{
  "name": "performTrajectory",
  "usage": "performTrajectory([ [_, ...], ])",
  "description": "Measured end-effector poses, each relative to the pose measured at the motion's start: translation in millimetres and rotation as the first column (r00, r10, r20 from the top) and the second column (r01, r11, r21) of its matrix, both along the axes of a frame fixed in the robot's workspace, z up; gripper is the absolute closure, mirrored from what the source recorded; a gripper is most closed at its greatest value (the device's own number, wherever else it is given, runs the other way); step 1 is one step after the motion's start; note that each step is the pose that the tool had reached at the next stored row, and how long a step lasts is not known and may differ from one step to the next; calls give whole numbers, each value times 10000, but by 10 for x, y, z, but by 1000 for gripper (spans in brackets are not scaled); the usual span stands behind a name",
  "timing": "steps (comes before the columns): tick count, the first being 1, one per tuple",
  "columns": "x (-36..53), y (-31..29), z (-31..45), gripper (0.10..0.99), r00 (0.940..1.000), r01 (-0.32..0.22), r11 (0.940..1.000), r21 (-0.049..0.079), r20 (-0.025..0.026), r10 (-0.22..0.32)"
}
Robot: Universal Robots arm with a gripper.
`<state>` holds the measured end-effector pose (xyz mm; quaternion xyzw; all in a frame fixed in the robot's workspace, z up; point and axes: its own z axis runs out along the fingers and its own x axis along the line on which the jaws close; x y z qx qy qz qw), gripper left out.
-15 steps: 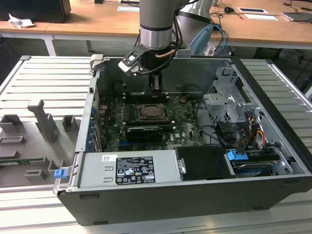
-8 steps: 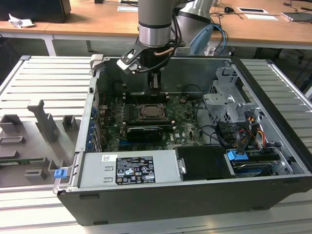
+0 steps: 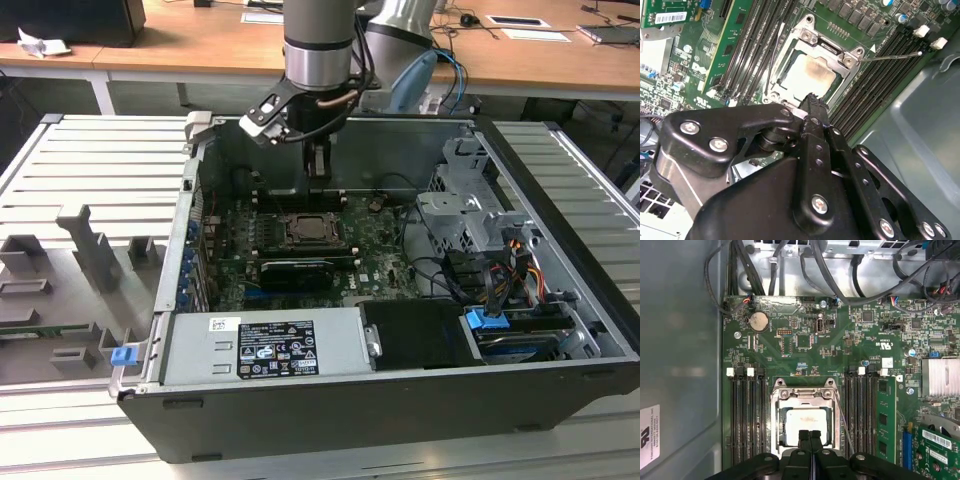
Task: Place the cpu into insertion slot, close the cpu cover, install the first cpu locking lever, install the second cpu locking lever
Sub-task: 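Install the first cpu locking lever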
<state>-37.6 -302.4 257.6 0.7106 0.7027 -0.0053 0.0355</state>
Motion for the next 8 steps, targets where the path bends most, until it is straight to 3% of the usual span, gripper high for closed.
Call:
performTrajectory([
  [6, 0, 0, 76, 980, 10000, -9, 10000, -38, 0, 9],
  [8, 0, 0, 77, 980, 9993, -366, 9993, -39, -1, 366],
])
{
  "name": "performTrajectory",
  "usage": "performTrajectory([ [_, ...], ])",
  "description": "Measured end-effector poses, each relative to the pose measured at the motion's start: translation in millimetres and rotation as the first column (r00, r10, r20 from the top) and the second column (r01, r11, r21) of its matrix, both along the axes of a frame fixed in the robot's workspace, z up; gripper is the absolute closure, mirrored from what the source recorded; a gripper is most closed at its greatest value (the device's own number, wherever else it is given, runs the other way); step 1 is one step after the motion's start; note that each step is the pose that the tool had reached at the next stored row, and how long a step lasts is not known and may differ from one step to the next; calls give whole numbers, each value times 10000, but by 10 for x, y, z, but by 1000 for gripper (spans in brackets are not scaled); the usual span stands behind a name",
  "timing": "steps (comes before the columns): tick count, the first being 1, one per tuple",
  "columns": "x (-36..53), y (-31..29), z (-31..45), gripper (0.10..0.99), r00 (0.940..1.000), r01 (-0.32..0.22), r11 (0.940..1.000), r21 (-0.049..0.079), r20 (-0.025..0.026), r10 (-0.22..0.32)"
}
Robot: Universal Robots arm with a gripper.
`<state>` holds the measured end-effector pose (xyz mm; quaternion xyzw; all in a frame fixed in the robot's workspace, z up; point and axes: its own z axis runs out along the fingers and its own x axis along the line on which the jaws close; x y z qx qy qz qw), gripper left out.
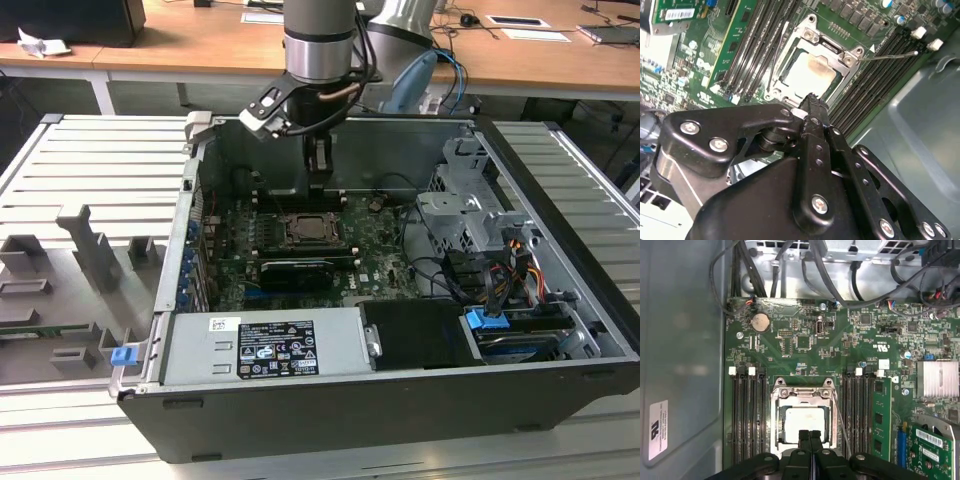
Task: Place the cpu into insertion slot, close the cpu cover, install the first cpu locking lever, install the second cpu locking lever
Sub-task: 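Install the first cpu locking lever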
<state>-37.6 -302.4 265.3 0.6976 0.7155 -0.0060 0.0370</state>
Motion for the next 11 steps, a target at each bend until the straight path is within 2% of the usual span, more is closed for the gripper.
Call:
performTrajectory([
  [4, 0, 0, 0, 980, 9963, -865, 9963, -2, 0, 865],
  [7, 0, 0, 0, 980, 9873, -1591, 9873, -4, 1, 1591],
  [11, 0, 0, 0, 980, 9824, -1867, 9824, -4, 0, 1867],
])
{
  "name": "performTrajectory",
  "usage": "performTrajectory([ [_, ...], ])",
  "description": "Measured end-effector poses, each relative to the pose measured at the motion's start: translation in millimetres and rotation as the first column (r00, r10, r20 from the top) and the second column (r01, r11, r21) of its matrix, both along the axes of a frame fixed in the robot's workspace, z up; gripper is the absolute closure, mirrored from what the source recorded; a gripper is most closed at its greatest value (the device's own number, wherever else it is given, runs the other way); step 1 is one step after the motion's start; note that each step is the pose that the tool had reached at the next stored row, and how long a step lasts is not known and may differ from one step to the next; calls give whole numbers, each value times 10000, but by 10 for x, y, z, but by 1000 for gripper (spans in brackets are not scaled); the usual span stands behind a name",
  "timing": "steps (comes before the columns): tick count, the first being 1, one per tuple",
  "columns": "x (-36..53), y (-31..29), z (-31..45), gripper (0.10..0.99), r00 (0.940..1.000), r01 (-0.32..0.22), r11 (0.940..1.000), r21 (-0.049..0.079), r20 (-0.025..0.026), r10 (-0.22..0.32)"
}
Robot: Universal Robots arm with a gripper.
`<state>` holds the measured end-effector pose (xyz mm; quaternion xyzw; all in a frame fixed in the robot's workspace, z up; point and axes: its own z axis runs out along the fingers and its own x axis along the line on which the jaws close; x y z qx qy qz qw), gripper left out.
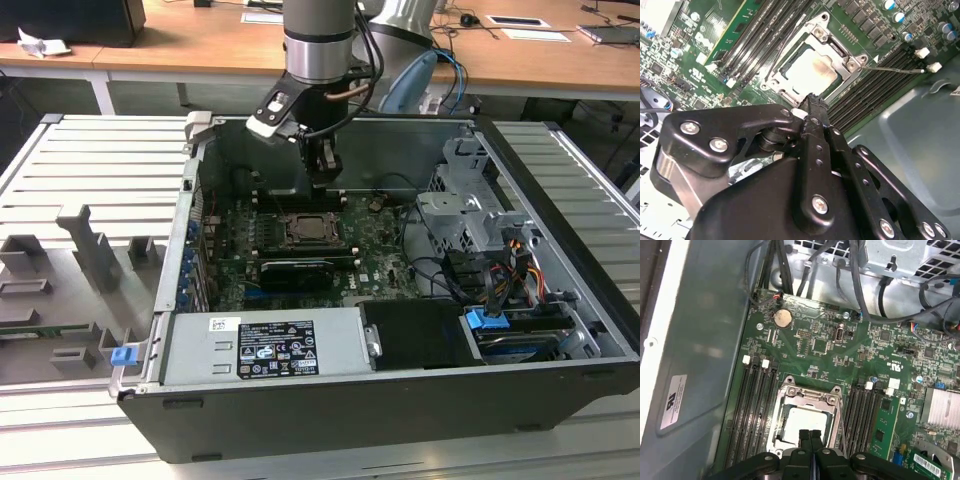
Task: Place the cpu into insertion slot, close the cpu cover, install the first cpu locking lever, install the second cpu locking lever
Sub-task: 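Install the first cpu locking lever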
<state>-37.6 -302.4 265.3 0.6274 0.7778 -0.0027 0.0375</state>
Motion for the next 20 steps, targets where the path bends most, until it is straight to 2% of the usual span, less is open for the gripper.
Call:
performTrajectory([
  [3, 0, 0, 0, 980, 9997, -263, 9997, 0, 0, 263],
  [7, 0, 0, 0, 980, 9963, -857, 9963, 0, 0, 857],
  [10, 0, 0, 0, 980, 9914, -1312, 9914, 0, 0, 1312],
  [15, 0, 0, 0, 980, 9853, -1707, 9853, 0, 1, 1707],
  [20, 0, 0, 0, 980, 9753, -2209, 9753, 0, 0, 2209],
])
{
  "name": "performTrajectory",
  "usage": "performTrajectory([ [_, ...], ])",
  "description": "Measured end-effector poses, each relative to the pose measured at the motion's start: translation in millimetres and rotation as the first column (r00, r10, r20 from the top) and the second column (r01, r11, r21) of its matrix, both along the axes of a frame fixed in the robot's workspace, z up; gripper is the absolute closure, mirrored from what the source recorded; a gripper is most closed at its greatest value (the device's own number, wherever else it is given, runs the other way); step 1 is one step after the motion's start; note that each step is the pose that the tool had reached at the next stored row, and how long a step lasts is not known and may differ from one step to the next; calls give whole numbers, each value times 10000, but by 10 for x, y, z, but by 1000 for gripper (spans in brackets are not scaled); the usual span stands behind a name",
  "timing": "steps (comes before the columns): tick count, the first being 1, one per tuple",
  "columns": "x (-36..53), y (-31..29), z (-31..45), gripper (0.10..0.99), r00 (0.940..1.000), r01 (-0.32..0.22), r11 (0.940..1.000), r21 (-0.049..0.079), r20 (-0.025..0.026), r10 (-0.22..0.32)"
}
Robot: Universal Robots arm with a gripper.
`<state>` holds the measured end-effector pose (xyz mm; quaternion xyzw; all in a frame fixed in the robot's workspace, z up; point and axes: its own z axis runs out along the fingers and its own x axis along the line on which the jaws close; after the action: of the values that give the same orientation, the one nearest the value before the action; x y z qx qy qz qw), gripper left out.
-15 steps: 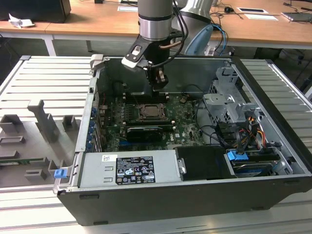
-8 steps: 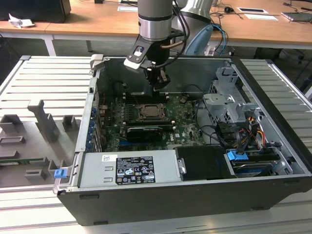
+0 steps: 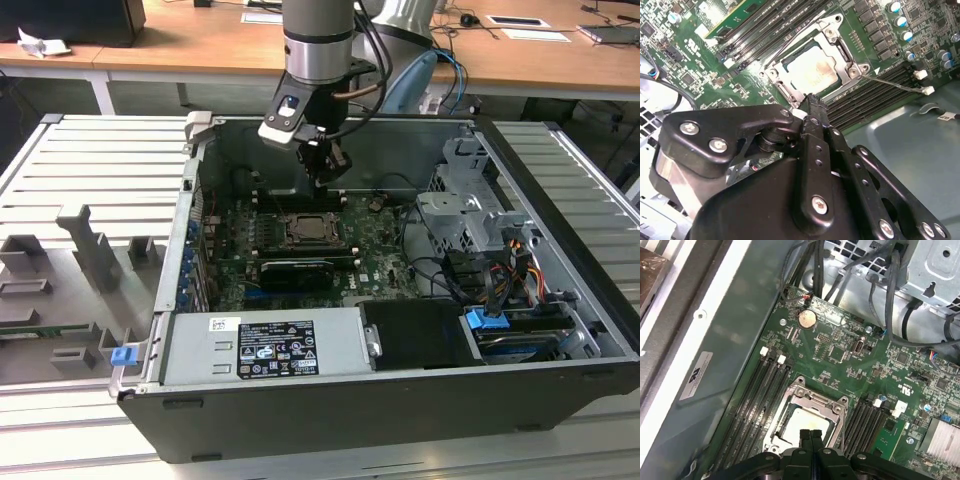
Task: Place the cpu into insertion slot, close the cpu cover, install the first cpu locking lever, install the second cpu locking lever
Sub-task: 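Install the first cpu locking lever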
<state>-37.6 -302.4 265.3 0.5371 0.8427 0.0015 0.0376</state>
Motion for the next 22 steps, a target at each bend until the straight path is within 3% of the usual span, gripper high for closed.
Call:
performTrajectory([
  [10, 0, 0, 0, 980, 9971, -760, 9971, 0, 0, 760],
  [22, 0, 0, 0, 980, 9878, -1560, 9878, 0, 0, 1560],
])
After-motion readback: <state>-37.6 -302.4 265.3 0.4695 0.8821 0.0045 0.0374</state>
